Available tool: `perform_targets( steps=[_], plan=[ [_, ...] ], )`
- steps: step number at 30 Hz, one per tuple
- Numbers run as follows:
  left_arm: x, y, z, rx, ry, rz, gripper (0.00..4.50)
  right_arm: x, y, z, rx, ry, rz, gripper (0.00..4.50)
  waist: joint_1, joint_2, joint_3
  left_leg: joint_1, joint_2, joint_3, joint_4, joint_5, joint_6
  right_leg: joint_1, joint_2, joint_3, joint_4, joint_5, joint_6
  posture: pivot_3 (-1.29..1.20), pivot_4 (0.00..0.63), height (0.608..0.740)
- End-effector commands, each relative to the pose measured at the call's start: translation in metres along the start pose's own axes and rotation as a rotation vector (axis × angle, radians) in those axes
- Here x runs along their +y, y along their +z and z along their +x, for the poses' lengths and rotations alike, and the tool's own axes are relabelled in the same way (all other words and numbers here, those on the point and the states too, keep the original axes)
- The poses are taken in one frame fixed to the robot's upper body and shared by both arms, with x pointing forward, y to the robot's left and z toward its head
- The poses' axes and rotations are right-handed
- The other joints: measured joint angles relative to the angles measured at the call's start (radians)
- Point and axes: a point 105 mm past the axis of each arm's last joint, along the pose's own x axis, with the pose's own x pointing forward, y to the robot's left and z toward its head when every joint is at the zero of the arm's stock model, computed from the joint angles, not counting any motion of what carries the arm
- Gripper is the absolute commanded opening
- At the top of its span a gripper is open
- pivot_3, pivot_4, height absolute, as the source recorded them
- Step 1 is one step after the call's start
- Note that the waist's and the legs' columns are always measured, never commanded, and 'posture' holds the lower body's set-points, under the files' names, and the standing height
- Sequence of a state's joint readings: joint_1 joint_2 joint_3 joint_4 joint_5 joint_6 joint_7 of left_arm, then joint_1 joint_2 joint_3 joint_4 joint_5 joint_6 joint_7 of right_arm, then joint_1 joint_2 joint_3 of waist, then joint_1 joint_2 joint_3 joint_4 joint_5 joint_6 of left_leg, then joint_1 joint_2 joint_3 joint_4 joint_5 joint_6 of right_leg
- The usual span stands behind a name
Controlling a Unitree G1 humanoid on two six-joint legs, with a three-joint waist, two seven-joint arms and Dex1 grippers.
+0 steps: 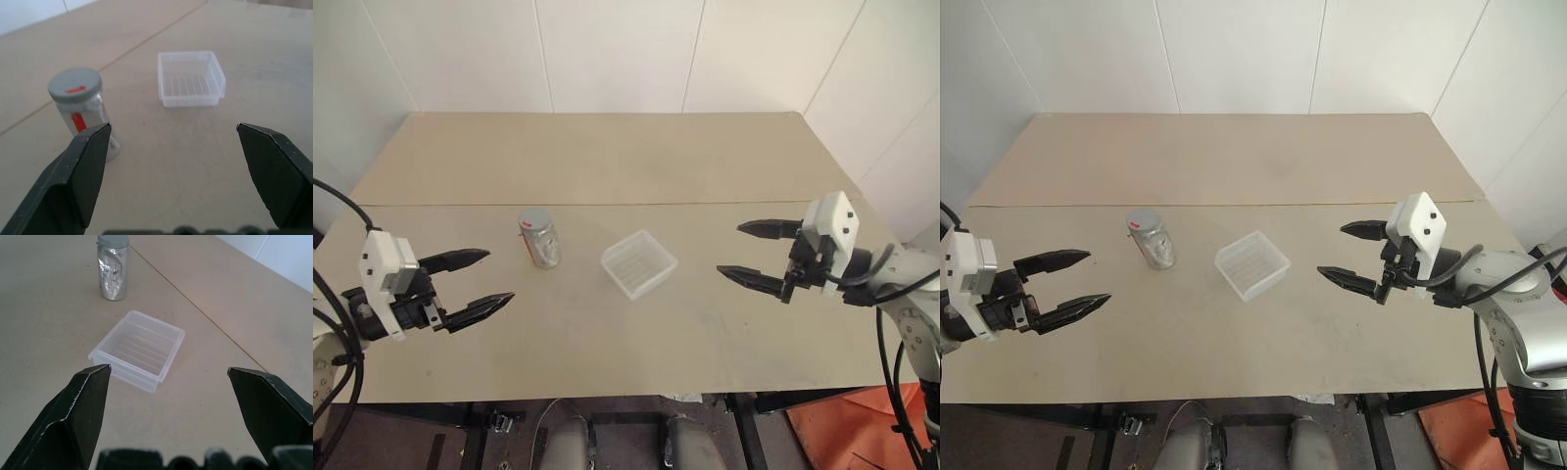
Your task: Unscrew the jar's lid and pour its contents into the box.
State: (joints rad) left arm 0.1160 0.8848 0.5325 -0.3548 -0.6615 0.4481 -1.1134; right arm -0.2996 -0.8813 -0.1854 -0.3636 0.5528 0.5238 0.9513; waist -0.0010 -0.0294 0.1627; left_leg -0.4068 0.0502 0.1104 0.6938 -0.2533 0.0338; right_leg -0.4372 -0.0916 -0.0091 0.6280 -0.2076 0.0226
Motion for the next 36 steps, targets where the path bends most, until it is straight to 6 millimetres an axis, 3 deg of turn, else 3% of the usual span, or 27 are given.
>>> perform_targets(
  steps=[1, 5, 9, 12, 16, 22, 36],
  plan=[
    [-0.002, 0.006, -0.001, -0.012, 0.002, 0.044, 4.46, -0.004, 0.015, -0.008, -0.009, -0.031, -0.072, 4.5, 0.0, 0.0, 0.0, 0.0, 0.0, 0.0, 0.0, 0.0, 0.0, 0.0, 0.0, 0.0, 0.0, 0.0, 0.0, 0.0, 0.15, 0.74],
    [0.002, 0.002, 0.004, -0.04, 0.059, 0.026, 4.46, -0.005, 0.013, -0.004, 0.009, -0.028, -0.07, 4.5, 0.003, 0.0, 0.0, 0.0, 0.0, 0.0, 0.0, 0.0, 0.0, 0.0, 0.0, 0.0, 0.0, 0.0, 0.0, 0.0, 0.15, 0.74],
    [0.017, -0.008, 0.002, -0.057, 0.213, 0.005, 4.46, -0.003, 0.024, 0.008, -0.027, 0.014, -0.09, 4.5, 0.001, 0.0, 0.0, 0.0, 0.0, 0.0, 0.0, 0.0, 0.0, 0.0, 0.0, 0.0, 0.0, 0.0, 0.0, 0.0, 0.15, 0.74],
    [0.017, -0.029, 0.01, -0.049, 0.29, -0.032, 4.46, -0.005, 0.03, 0.021, -0.035, 0.027, -0.134, 4.5, -0.004, 0.0, 0.0, 0.0, 0.0, -0.001, 0.0, 0.0, 0.0, 0.0, 0.0, 0.0, 0.0, 0.0, 0.0, 0.0, 0.15, 0.74],
    [0.029, -0.041, 0.019, -0.086, 0.371, -0.054, 4.46, -0.002, 0.039, 0.035, -0.054, 0.029, -0.15, 4.5, -0.003, 0.0, 0.0, 0.0, 0.0, -0.001, 0.0, 0.0, 0.0, 0.0, 0.0, 0.0, 0.0, 0.0, 0.0, 0.0, 0.15, 0.74],
    [0.054, -0.04, 0.034, -0.112, 0.344, -0.029, 4.46, 0.013, 0.046, 0.043, -0.085, 0.069, -0.159, 4.5, 0.013, 0.0, 0.0, -0.001, -0.001, -0.001, 0.001, 0.0, 0.0, 0.001, -0.001, -0.001, 0.0, 0.001, 0.0, 0.0, 0.15, 0.74],
    [0.076, -0.035, 0.088, -0.13, 0.229, -0.007, 4.46, 0.018, 0.052, 0.039, -0.099, 0.052, -0.168, 4.5, 0.011, -0.001, 0.0, -0.003, -0.001, -0.001, 0.001, 0.0, 0.001, 0.0, 0.0, -0.002, 0.0, 0.001, 0.0, 0.0, 0.15, 0.74]
  ],
)
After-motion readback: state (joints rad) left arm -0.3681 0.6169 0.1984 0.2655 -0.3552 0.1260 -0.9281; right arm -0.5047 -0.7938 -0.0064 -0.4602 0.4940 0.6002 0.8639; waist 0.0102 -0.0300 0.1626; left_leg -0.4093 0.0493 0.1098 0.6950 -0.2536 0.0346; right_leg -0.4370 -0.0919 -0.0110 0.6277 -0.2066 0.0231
